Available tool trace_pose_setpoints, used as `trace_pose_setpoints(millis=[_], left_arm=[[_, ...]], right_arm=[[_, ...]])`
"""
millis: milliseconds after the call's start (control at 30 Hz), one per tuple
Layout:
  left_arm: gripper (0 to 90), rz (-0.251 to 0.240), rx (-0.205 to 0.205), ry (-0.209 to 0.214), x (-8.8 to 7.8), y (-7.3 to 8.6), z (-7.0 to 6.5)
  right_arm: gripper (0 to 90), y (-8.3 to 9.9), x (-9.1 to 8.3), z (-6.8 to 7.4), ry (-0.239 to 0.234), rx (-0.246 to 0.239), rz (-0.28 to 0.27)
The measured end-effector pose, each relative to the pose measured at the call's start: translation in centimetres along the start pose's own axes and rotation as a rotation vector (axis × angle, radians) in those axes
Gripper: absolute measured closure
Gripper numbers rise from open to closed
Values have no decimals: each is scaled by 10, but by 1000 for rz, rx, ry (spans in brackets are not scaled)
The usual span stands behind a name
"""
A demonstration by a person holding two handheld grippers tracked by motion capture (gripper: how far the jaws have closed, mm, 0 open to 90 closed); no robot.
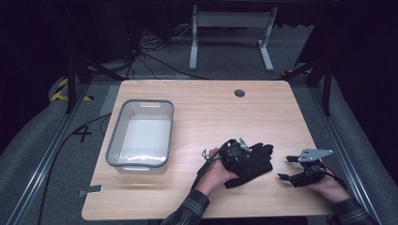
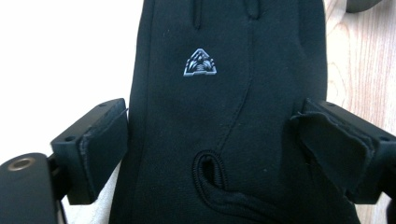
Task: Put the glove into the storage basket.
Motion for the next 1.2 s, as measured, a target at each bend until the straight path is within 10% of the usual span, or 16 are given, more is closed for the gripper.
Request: trace_pose_setpoints(millis=[167,533,1200], left_arm=[[171,11,21,-7,-2,1,-2],[628,7,73,100,-7,2,-14],[667,-6,2,112,-38,-6,-14]], right_arm=[[144,0,1,-1,4,4,-16],[110,-1,3,-2,6,8,-37],[104,-1,4,-2,4,8,-36]])
Point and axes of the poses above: each handheld gripper's, and its own axes: x roughly forward along the jaws, y roughly out of its underside, z roughly to its left, the point moved 10 cm from there along x, roughly forward along the jaws, and after that the axes turned 14 degrees about z, right-handed, at the moved point
